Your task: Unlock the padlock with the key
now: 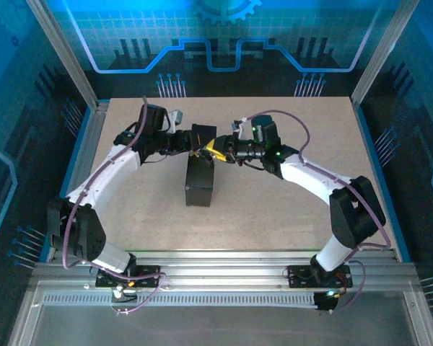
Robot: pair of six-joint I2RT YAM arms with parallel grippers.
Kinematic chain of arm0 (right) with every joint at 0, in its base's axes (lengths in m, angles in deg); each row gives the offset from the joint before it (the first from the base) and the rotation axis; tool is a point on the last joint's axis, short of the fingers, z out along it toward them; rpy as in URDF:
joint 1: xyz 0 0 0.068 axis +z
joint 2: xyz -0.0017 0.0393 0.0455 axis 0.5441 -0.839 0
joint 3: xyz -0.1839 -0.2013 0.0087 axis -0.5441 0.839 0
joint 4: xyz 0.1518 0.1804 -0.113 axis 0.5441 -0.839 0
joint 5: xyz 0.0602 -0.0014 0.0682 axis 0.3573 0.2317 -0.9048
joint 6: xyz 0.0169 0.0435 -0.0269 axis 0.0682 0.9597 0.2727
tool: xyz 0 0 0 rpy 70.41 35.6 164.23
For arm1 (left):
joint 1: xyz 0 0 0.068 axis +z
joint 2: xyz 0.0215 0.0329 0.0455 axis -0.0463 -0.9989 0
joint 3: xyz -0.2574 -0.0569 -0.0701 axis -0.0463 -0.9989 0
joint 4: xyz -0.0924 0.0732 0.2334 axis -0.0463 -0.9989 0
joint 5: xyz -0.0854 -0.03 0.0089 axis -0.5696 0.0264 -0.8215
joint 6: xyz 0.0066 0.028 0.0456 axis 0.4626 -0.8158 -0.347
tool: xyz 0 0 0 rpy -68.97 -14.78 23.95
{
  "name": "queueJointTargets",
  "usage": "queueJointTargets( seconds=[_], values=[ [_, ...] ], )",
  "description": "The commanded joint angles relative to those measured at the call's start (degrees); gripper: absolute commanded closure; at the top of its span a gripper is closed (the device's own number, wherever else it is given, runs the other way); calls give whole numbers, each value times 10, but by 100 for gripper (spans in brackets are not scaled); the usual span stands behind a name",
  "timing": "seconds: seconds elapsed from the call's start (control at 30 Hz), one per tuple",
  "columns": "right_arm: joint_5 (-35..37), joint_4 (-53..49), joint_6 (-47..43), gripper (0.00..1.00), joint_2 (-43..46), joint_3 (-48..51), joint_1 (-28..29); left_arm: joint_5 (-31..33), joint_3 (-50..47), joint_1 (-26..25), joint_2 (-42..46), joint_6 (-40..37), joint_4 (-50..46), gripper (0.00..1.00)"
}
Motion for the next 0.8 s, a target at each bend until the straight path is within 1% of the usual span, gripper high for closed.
queueJointTargets(
  seconds=[0.0, 0.07, 0.1, 0.17, 0.2, 0.27, 0.33, 0.4, 0.6, 0.67, 0.77],
  values=[
    [-73, 13, -18, 100, -10, -47, -13, -107, 40, 5, 9, -281, -33, 49],
    [-97, 8, -12, 100, -19, -57, -20, -152, 38, 14, 10, -375, -25, 48],
    [-104, -1, -13, 100, -22, -63, -23, -165, 37, 15, 9, -407, -22, 48],
    [-114, -40, -30, 100, -32, -82, -25, -195, 47, 19, -3, -459, -17, 46],
    [-120, -55, -38, 100, -36, -88, -27, -217, 60, 21, -12, -483, -30, 46],
    [-133, -65, -36, 100, -43, -96, -31, -258, 88, 24, -34, -540, -63, 47],
    [-141, -71, -31, 100, -47, -97, -36, -276, 94, 25, -43, -588, -78, 46],
    [-148, -87, -34, 100, -50, -102, -41, -276, 96, 27, -52, -613, -77, 45],
    [-173, -120, -44, 100, -58, -120, -56, -329, 141, 40, -102, -735, -174, 44],
    [-178, -133, -53, 100, -60, -126, -59, -330, 148, 40, -113, -752, -181, 44],
    [-180, -158, -67, 100, -63, -137, -61, -346, 151, 40, -125, -757, -172, 44]
  ],
)
